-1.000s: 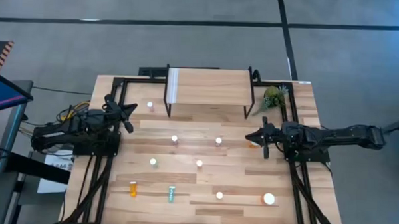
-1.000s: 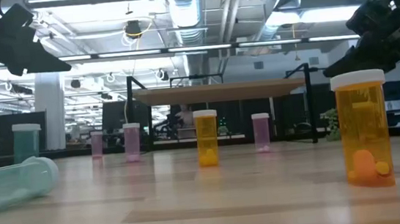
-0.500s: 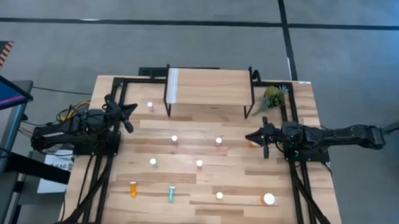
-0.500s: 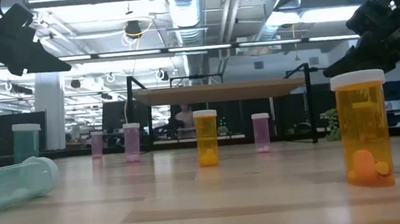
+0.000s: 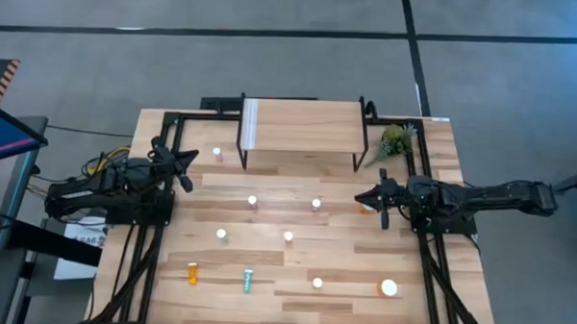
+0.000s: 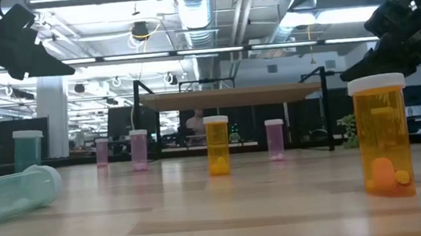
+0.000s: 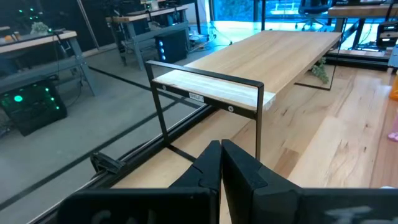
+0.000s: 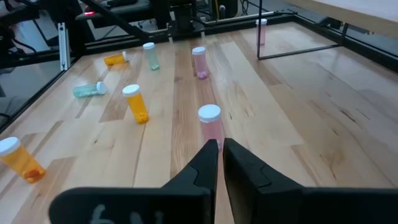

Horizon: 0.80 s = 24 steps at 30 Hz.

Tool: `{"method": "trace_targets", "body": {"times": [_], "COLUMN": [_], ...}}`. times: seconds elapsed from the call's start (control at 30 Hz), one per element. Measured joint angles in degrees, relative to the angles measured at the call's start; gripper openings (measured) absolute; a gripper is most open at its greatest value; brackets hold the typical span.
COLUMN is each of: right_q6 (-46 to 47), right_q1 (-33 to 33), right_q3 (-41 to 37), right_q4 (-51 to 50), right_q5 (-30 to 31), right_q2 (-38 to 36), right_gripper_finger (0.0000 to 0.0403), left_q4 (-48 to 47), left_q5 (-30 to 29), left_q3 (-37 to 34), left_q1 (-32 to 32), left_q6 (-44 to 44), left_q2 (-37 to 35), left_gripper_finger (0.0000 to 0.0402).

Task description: Pick and place medicine bottles onto shelf by color

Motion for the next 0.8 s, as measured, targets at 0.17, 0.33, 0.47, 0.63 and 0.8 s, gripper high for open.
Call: {"method": "trace_targets", "body": {"times": [0.17, 0.33, 0.47, 0.63, 0.8], "right_q6": [0.0, 0.0, 0.0, 0.0, 0.0], "right_q1": [0.0, 0.0, 0.0, 0.0, 0.0], "right_q3": [0.0, 0.0, 0.0, 0.0, 0.0], "right_q4": [0.0, 0.0, 0.0, 0.0, 0.0], "right_q5": [0.0, 0.0, 0.0, 0.0, 0.0], "right_q2": [0.0, 0.0, 0.0, 0.0, 0.0], "right_gripper_finger": [0.0051, 0.0051, 0.0051, 0.0051, 0.0051], "left_q4": [0.0, 0.0, 0.0, 0.0, 3.2], "left_q5": [0.0, 0.0, 0.0, 0.0, 0.4], "left_q3": [0.0, 0.0, 0.0, 0.0, 0.0], "left_q1": [0.0, 0.0, 0.0, 0.0, 0.3], "left_q6": [0.0, 0.0, 0.0, 0.0, -1.9], "left_q2": [0.0, 0.0, 0.0, 0.0, 0.0], "left_gripper_finger": [0.0000, 0.0000, 0.0000, 0.0000, 0.0000]}}
